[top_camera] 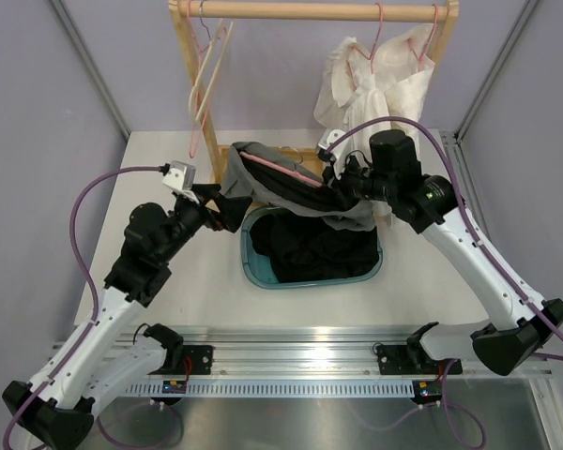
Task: Remove the skirt from the hanger
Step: Pick up the hanger from the clothesline, then remove the skirt from the hanger.
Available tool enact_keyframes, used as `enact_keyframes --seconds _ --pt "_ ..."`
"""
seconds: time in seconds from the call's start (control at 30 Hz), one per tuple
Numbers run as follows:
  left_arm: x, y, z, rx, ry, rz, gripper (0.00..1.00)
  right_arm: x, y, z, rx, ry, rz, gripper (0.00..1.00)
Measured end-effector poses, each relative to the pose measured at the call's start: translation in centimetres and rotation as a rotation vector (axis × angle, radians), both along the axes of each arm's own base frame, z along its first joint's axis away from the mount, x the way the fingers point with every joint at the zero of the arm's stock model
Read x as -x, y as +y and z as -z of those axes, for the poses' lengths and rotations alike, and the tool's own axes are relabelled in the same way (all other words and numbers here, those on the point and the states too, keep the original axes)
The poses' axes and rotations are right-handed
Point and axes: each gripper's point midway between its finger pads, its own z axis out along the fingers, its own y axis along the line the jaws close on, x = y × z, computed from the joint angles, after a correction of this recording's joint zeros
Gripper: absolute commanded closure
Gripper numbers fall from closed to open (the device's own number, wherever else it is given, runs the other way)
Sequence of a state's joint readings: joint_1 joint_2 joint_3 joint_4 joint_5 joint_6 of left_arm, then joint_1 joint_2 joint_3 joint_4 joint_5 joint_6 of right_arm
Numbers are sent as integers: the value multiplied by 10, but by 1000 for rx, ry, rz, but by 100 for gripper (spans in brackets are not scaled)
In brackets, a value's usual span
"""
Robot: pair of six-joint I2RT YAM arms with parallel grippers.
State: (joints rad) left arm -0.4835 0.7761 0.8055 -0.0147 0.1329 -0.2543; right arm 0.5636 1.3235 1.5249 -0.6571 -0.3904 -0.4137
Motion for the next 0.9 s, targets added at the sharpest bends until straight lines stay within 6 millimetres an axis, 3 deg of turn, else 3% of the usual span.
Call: enact_keyframes --seconds 0.23,0.57,0.7,0.73,0.83,0.9 --pt "1 -6 -9 151 153 -14 13 33 11 25 61 38 -105 100" --pt "-10 7 35 177 424 -185 37 48 24 35 126 6 -156 100" --pt "-14 19 56 146 487 -275 75 48 23 41 165 -18 -152 100" --pt "-15 22 59 137 489 -295 88 47 23 43 175 -25 -150 100" --pt "-15 30 64 114 491 -336 100 45 19 50 216 -48 -133 100" --pt "-14 34 69 87 497 -355 100 42 16 54 242 -68 -123 100"
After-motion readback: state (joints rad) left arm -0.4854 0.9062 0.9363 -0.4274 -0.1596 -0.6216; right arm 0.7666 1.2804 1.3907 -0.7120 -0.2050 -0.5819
